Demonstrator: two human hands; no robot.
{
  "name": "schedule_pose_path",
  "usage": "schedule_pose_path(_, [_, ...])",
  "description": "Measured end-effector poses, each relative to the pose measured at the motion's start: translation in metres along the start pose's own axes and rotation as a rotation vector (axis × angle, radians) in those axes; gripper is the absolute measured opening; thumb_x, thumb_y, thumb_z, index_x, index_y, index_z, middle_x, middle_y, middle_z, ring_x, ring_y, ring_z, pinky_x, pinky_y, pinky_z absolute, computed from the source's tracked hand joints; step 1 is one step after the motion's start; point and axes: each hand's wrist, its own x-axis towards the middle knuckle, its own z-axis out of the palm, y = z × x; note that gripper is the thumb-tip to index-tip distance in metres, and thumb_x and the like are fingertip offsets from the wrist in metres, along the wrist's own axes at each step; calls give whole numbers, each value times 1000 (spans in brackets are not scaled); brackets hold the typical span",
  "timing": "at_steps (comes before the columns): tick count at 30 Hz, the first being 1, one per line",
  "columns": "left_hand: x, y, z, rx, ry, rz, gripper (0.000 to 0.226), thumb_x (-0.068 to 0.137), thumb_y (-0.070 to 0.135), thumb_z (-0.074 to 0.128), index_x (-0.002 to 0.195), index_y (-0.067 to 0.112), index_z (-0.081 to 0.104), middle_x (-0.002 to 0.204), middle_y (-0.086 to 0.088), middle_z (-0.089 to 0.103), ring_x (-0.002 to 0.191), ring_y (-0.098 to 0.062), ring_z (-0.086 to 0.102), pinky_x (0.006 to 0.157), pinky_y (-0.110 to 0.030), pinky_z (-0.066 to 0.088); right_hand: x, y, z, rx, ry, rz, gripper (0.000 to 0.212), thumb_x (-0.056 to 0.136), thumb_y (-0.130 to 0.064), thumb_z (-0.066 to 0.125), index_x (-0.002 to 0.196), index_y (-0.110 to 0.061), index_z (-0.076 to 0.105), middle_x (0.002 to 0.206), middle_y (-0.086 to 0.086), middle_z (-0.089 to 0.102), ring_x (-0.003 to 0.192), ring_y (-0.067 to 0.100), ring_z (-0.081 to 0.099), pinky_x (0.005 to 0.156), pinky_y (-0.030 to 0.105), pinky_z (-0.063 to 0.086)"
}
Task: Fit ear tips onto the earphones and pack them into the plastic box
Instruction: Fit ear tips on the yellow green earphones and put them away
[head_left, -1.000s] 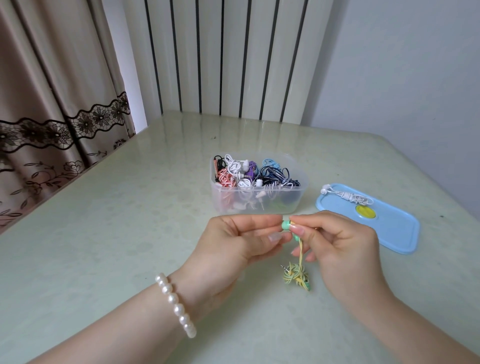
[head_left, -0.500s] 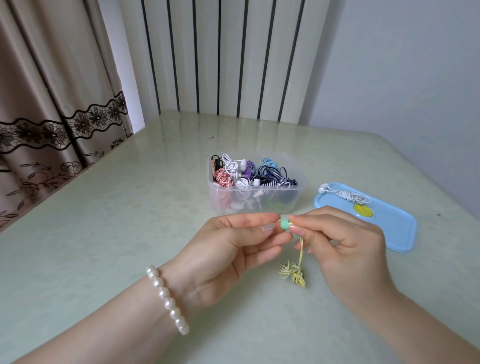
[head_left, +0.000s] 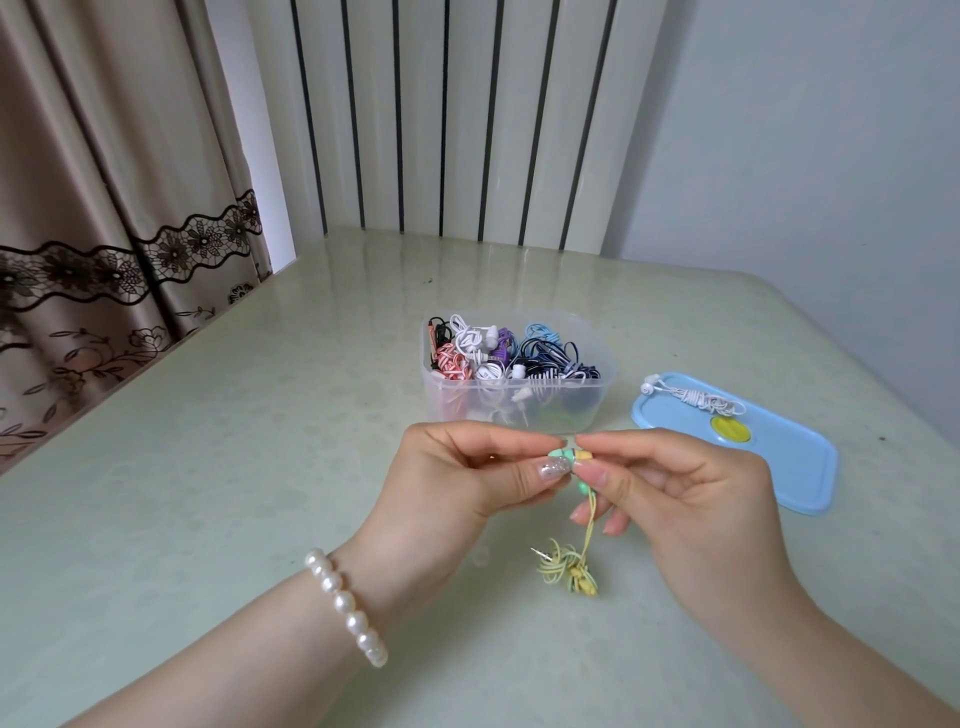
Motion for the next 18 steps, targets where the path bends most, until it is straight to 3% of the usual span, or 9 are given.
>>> schedule_pose_path(4, [0,-1,1,-17,22,27,24,51,3,69,74,4,74,73,-12,72,66,-17,69,64,-23,56,0,-1,0,-6,-6,0,10,66,-9,68,74,-10,73,64,12,69,44,18,62,43,20,45])
schedule_pose_path(9, [1,0,2,-158,19,-54,25,53,-2,65,77,-1,69,74,-18,71,66,-22,71,64,-27,58,3,-1,-2,1,44,6,10,70,-1,68,74,-10,71,53,4,65,42,16,60,42,19,44])
schedule_pose_path(12, [1,-3,2,-204,23,-84,26,53,-2,64,79,-4,69,75,-19,71,68,-21,71,66,-26,58,2,-2,-1,12,67,6,8,67,-7,68,74,-11,71,52,1,65,41,15,59,42,18,44])
schedule_pose_path(14, [0,-7,3,-160,19,-46,30,55,0,65,85,-2,69,80,-17,72,73,-19,71,71,-25,58,2,-3,-1,16,78,11,9,65,-12,68,74,-12,71,53,1,66,41,15,59,42,19,45])
schedule_pose_path(18, [-4,-13,8,83,-36,151,27,71,-6,65,90,11,73,89,-3,74,85,-11,69,78,-19,53,2,-3,-2,28,86,21,10,70,-4,68,73,-13,71,53,2,66,41,17,59,41,21,44])
